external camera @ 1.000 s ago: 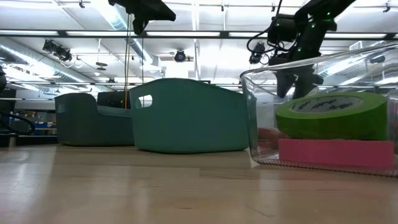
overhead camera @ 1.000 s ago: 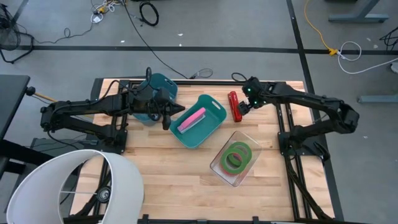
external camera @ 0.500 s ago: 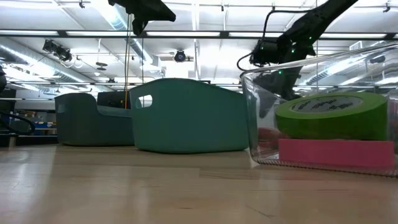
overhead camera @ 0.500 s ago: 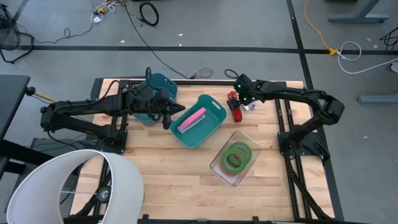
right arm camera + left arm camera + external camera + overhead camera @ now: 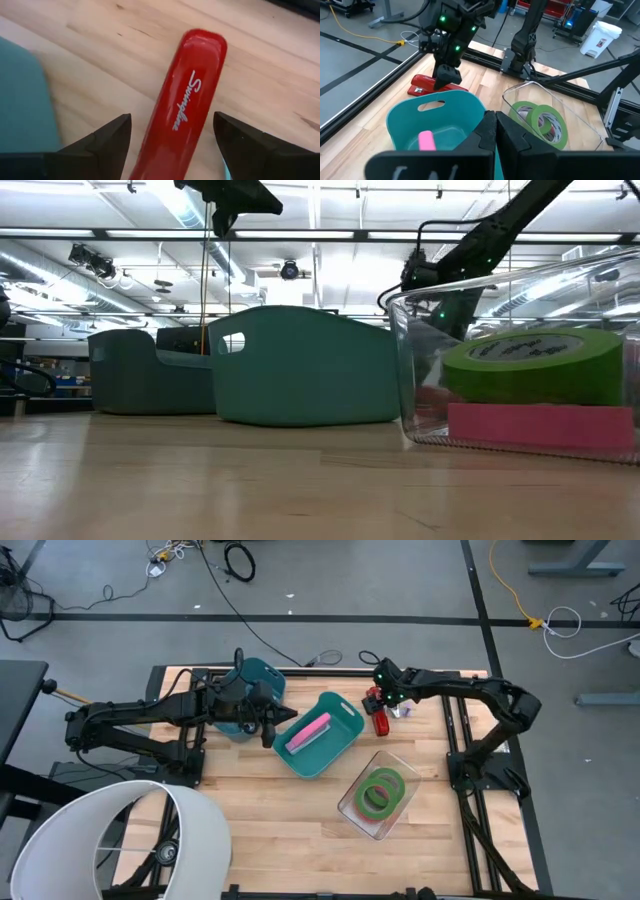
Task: Pick and place Stapler, Stapler remover, tape
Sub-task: Put the red stapler into the green bin
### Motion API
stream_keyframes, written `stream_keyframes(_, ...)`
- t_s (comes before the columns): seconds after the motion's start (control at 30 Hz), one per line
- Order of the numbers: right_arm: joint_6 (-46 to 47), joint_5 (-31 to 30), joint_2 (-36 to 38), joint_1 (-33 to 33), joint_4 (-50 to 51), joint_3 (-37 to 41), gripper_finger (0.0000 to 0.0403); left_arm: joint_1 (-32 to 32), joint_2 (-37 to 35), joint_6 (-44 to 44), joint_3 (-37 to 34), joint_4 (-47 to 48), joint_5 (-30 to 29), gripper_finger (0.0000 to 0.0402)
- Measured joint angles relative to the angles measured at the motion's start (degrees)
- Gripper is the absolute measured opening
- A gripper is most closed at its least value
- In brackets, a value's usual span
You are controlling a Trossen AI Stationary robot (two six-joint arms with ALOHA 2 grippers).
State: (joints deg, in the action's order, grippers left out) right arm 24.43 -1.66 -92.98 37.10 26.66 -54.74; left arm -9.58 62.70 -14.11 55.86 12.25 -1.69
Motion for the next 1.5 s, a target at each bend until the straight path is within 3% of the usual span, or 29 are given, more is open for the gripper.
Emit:
stream_keyframes(0.43,-1.56,-1.94,-3.03,0.00,-1.90,0.00,0.0274,0.02,0.00,-0.26,0.00,0.00,-0.01,0.0009)
stream_keyframes(1.0,-2.38,-1.51,-3.03,0.00,-2.08,0.00,0.0158,0.02,0.00,-0.21,0.00,0.02,-0.01,0.0009)
stream_keyframes(1.5,-3.76,-1.22,-0.15,-0.02,-2.71,0.02,0.0135,0.00,0.00,-0.22,0.00,0.02,-0.01,0.0009)
